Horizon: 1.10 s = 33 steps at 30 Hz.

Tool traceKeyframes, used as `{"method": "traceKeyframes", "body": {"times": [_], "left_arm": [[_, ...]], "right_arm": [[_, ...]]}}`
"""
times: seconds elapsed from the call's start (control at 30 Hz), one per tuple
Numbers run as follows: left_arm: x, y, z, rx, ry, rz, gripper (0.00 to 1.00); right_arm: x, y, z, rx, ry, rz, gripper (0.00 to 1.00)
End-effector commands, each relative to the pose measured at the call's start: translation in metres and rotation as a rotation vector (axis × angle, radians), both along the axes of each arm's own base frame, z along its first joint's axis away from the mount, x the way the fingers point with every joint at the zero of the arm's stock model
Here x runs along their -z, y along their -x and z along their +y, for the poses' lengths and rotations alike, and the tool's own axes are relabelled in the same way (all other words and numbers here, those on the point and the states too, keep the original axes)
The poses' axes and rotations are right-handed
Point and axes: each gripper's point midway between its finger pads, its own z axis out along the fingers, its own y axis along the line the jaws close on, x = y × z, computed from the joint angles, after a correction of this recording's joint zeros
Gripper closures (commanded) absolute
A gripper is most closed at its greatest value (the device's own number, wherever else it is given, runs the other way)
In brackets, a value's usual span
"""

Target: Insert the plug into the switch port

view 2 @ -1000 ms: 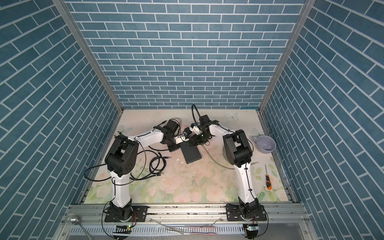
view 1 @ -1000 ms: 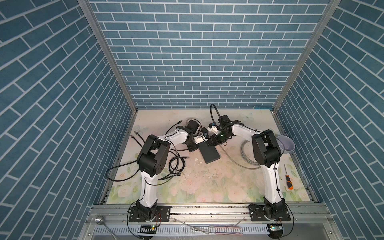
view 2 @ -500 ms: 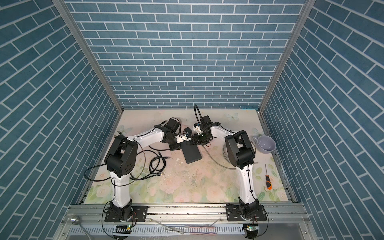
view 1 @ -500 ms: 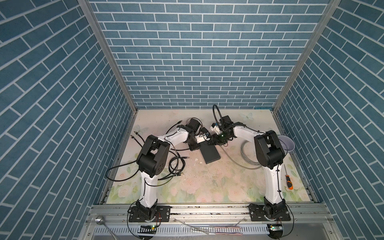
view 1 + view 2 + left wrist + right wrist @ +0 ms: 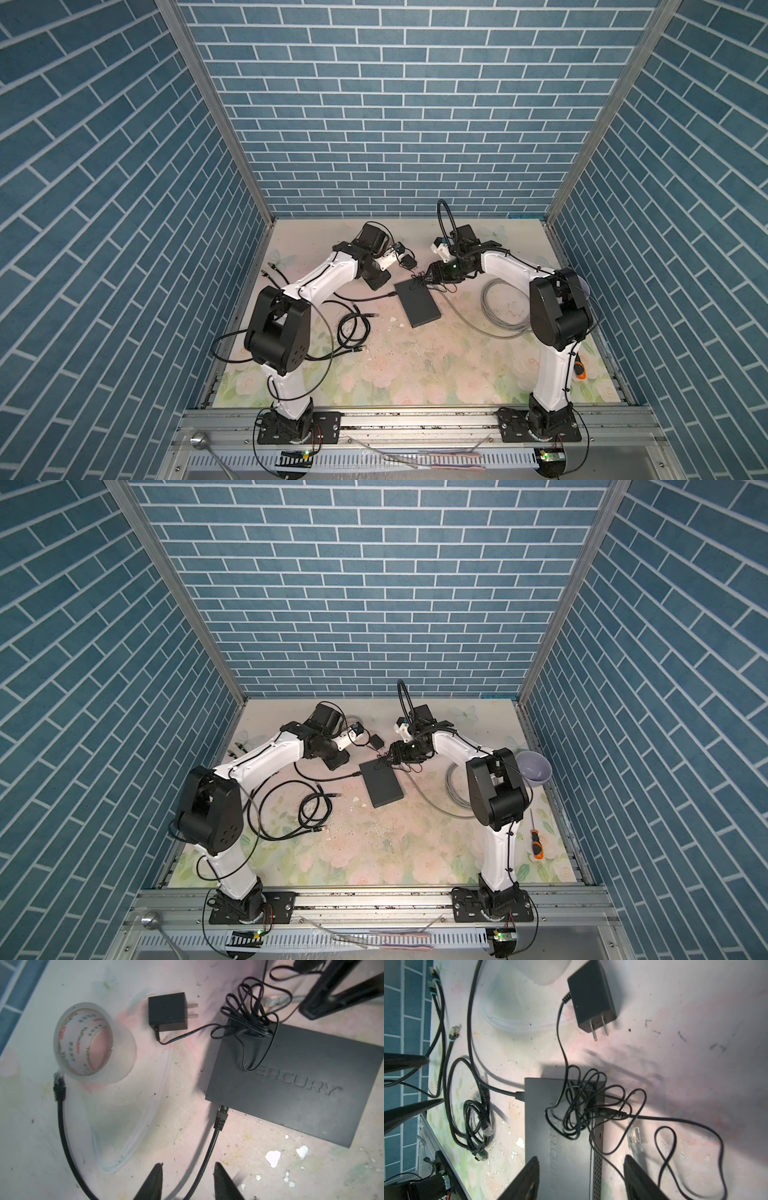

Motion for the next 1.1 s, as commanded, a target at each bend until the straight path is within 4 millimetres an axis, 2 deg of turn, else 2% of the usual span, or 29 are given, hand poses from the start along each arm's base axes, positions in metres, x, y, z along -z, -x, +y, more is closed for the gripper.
{"method": "traceKeyframes", "body": {"times": [0.0, 0.1, 0.23, 0.33, 0.43, 0.53, 0.73, 0.97, 1.07], "left_arm": [[0.01, 0.038, 0.006, -0.101, 0.023, 0.06, 0.58], [0.033, 0.067, 0.016, -0.032, -0.099, 0.076, 0.57], [0.048, 0.079, 0.021, 0.008, -0.183, 0.155, 0.57], [0.064, 0.089, 0.033, 0.056, -0.265, 0.186, 0.57], [0.063, 0.093, 0.045, 0.082, -0.329, 0.178, 0.56], [0.057, 0.1, 0.045, 0.154, -0.337, 0.187, 0.55], [0.073, 0.091, 0.054, 0.201, -0.426, 0.172, 0.55], [0.084, 0.083, 0.042, 0.216, -0.378, 0.181, 0.59], [0.086, 0.079, 0.039, 0.216, -0.366, 0.18, 0.64]], "right_arm": [[-0.009, 0.01, -0.008, 0.021, -0.003, -0.013, 0.35], [-0.016, 0.02, -0.009, 0.025, -0.041, -0.025, 0.35], [-0.022, 0.029, -0.011, 0.03, -0.053, -0.027, 0.34], [-0.023, 0.036, -0.013, 0.031, -0.05, -0.029, 0.34], [-0.023, 0.041, -0.012, 0.026, -0.054, -0.027, 0.34], [-0.021, 0.044, -0.012, 0.021, -0.051, -0.025, 0.34], [-0.023, 0.045, -0.005, 0.01, -0.063, -0.031, 0.34], [-0.023, 0.048, -0.001, -0.012, -0.067, -0.025, 0.34], [-0.023, 0.049, -0.001, -0.018, -0.065, -0.024, 0.34]]}}
